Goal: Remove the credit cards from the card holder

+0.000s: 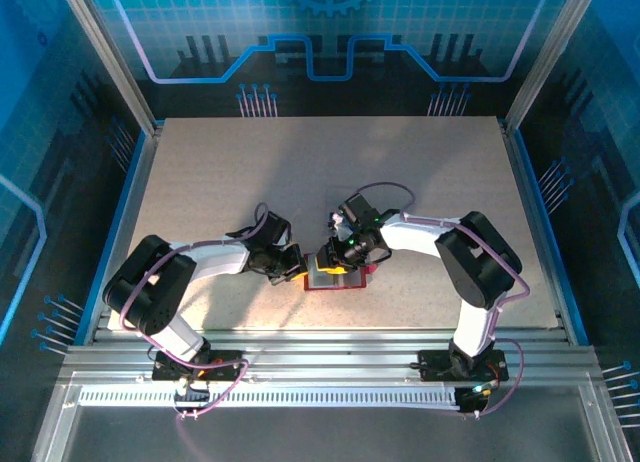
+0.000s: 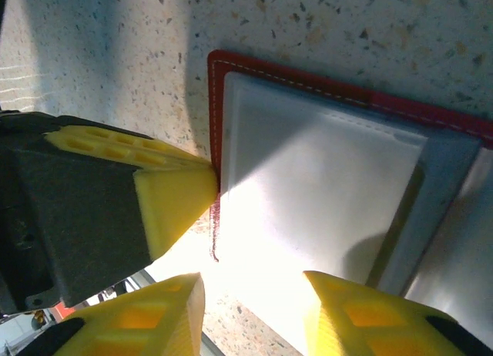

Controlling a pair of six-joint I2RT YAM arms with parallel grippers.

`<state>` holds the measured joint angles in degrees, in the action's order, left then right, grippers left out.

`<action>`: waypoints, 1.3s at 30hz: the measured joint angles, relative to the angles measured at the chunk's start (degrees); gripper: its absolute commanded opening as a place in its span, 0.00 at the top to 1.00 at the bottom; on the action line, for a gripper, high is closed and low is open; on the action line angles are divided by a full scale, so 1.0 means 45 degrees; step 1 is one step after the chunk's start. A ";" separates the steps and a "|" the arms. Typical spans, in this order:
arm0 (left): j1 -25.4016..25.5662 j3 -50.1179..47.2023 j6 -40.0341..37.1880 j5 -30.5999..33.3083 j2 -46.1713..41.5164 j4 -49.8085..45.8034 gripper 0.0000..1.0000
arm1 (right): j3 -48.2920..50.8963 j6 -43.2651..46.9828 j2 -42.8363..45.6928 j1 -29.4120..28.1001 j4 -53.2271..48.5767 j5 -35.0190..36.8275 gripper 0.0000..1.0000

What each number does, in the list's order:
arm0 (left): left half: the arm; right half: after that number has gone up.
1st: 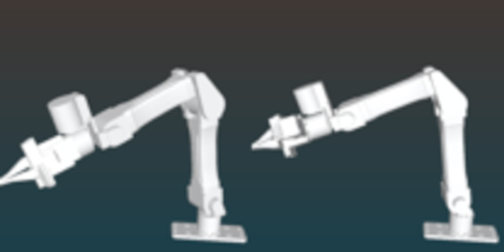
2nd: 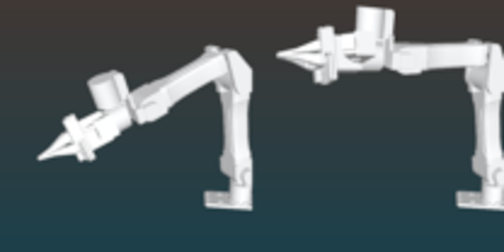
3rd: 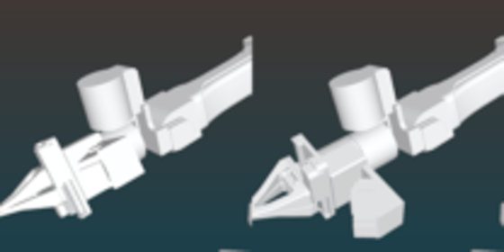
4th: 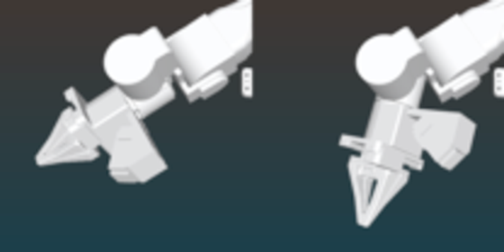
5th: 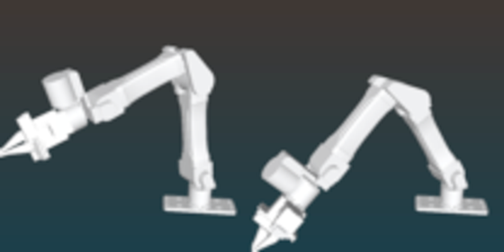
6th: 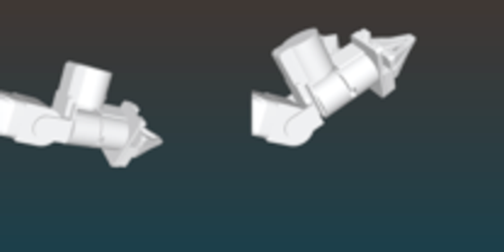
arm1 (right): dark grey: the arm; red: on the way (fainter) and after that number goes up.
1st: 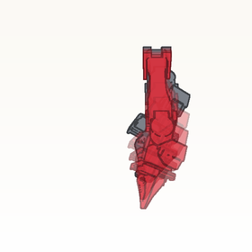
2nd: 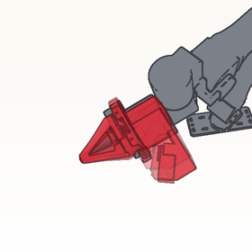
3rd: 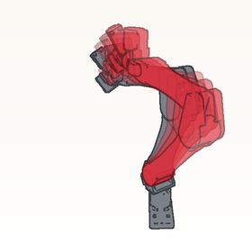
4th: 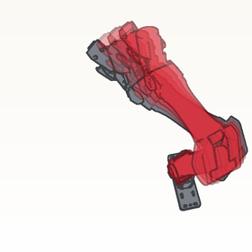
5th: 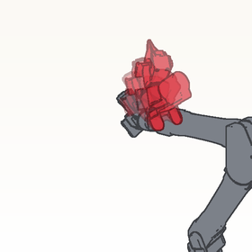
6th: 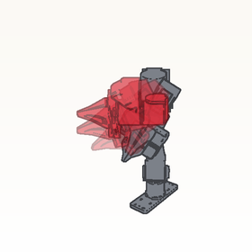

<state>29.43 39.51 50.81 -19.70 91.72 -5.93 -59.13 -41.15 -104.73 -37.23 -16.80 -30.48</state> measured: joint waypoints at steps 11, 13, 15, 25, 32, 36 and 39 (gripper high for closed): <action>0.0000 0.0000 -0.0005 0.0034 0.0000 -0.0005 0.94 | -0.0005 0.0146 -0.0068 0.0000 -0.0306 0.0194 0.54; 0.0000 0.0000 -0.0005 0.0034 0.0000 -0.0005 0.94 | -0.0024 0.0214 -0.0068 0.0000 -0.0389 0.0248 0.54; 0.0000 0.0000 0.0000 0.0034 0.0000 -0.0005 0.94 | -0.0024 0.0248 -0.0068 0.0000 -0.0403 0.0287 0.53; 0.0000 0.0005 -0.0005 0.0039 0.0000 -0.0024 0.94 | -0.0019 0.0335 0.0053 0.0015 -0.0573 0.0432 0.52; 0.0000 0.0092 -0.0053 0.0092 0.0000 -0.0189 0.94 | 0.0311 0.0311 0.0233 0.0078 -0.0369 0.0418 0.52; 0.0000 0.0180 -0.0083 0.0204 -0.0073 -0.0466 0.93 | 0.0529 0.0223 0.0316 0.0155 -0.0112 0.0330 0.52; 0.0000 0.0257 -0.0083 0.0389 -0.0325 -0.0908 0.88 | 0.0782 0.0117 0.0418 0.0243 0.0146 0.0287 0.52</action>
<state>29.43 40.66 50.43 -17.96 90.26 -10.02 -55.61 -40.62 -102.85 -36.14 -16.14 -29.19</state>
